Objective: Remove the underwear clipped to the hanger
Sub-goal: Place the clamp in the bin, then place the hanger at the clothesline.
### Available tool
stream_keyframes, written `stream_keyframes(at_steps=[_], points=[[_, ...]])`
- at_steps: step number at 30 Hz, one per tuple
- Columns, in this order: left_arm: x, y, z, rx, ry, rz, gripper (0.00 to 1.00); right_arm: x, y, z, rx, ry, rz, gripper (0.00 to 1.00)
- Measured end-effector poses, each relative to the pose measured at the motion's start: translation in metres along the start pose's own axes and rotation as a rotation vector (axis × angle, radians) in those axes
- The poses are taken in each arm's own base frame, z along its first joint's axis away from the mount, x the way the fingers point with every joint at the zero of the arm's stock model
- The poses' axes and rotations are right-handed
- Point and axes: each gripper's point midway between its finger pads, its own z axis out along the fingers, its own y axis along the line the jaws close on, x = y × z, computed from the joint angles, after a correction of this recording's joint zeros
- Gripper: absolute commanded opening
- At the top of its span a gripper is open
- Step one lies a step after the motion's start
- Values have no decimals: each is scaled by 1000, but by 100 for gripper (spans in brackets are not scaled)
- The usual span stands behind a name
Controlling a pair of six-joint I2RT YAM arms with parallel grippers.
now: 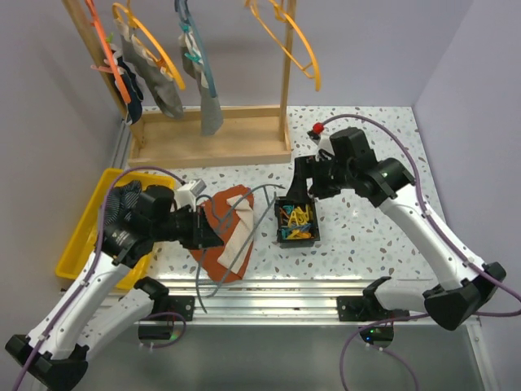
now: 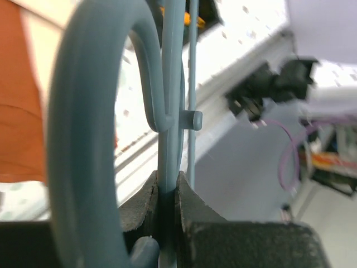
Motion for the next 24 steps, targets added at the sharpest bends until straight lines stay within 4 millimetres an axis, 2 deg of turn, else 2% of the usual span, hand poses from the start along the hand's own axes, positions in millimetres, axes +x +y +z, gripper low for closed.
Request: stream_keyframes(at_steps=[4, 9, 13, 18, 24], points=[[34, -28, -17, 208, 76, 19, 0, -17, 18, -25, -78, -73, -133, 81], [69, -51, -40, 406, 156, 35, 0, -7, 37, -41, -201, -27, -266, 84], [78, -60, -52, 473, 196, 58, 0, 9, 59, -47, -358, 50, -303, 82], [84, -63, -58, 490, 236, 75, 0, 39, 90, -55, -628, 176, -270, 78], [83, -68, -65, 504, 240, 98, 0, 72, 87, -51, -706, 295, -184, 78]])
